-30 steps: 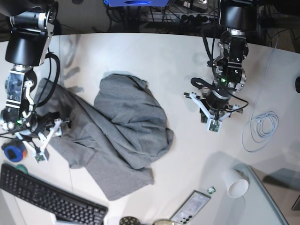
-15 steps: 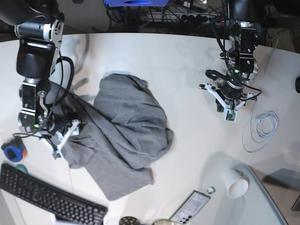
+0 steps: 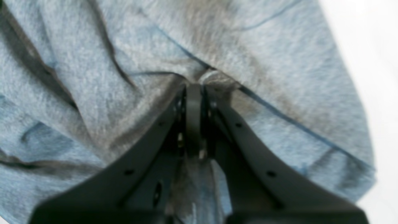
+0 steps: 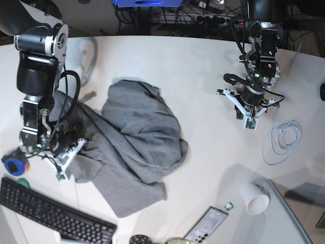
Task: Layout the t-shirt on the table in an organized manner, then fold the t-shirt properly
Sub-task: 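Regrasp the shirt fabric with the left gripper near its middle, then grasp a shirt edge with the right gripper and pull both apart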
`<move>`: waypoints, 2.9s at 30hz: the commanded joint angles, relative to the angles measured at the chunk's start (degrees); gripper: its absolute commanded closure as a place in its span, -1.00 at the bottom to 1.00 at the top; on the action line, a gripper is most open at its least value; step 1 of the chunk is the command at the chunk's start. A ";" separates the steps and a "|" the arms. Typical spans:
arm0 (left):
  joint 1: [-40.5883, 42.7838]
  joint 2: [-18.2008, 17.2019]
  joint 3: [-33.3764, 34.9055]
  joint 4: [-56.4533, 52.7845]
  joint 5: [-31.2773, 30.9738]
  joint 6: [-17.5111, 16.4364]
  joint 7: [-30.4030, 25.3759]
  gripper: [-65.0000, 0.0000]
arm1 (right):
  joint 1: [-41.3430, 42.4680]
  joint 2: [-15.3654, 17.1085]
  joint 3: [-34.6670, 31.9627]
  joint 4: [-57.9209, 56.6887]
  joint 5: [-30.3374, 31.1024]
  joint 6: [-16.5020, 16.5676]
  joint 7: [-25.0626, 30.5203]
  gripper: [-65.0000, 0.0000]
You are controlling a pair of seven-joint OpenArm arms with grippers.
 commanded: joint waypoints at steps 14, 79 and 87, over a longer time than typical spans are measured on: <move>1.41 0.98 12.37 7.27 -0.57 0.27 -1.07 1.00 | -4.90 1.97 -2.17 29.76 0.36 6.77 -15.72 1.00; -21.18 1.42 24.23 -10.23 -0.04 6.51 2.80 1.00 | -30.05 5.13 -31.09 55.70 9.15 14.02 -27.41 1.00; -19.95 -0.69 23.88 -20.69 -0.04 6.60 -3.61 1.00 | -29.61 7.51 -43.31 53.85 9.15 14.02 -26.88 1.00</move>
